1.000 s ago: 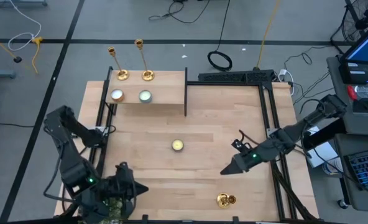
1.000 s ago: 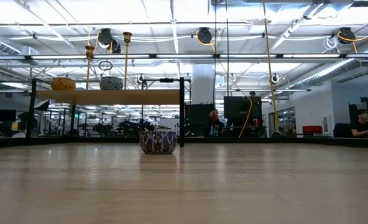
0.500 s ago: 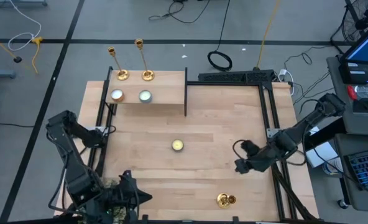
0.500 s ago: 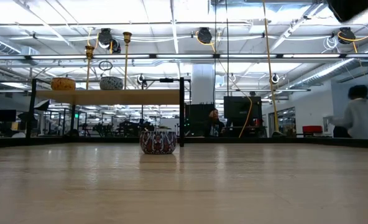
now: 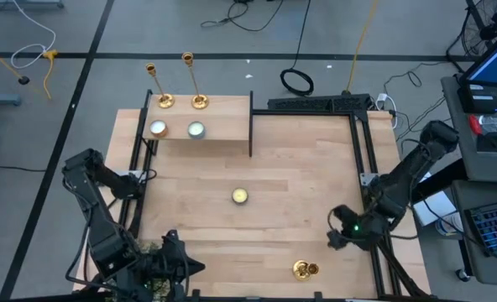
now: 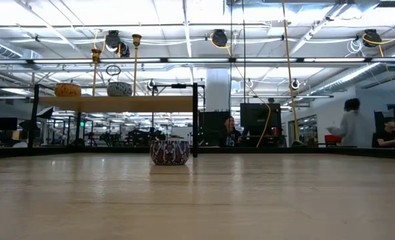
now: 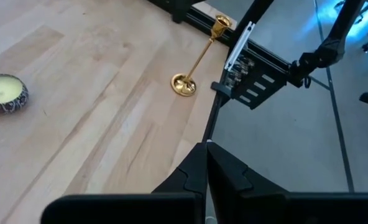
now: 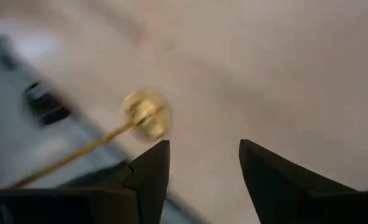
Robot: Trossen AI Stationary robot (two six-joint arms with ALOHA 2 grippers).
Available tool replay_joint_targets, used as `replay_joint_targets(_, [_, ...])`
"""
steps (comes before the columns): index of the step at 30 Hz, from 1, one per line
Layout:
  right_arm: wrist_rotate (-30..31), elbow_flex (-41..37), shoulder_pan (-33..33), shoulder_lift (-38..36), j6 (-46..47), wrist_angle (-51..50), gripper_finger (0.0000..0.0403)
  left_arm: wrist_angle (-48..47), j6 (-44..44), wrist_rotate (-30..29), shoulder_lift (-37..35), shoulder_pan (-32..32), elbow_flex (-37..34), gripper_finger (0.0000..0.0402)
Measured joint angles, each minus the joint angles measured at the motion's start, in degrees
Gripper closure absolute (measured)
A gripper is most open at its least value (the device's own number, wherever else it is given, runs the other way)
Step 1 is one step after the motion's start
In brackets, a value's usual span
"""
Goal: Pick & Place candle stick holders
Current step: Put the gold candle holder on the shelf
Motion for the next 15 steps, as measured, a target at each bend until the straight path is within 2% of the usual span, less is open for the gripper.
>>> replay_joint_targets(7, [12.5,-1.7,10.5,0.0,1.7,18.7,0.0211,-0.4,-0.2,0.1,0.0,0.0,0.0,0.0398])
replay_joint_targets(15, [37.4,-1.7,22.2,0.0,-4.6,31.4,0.0211,-0.4,0.0,0.0,0.0,0.3,0.0,0.0384])
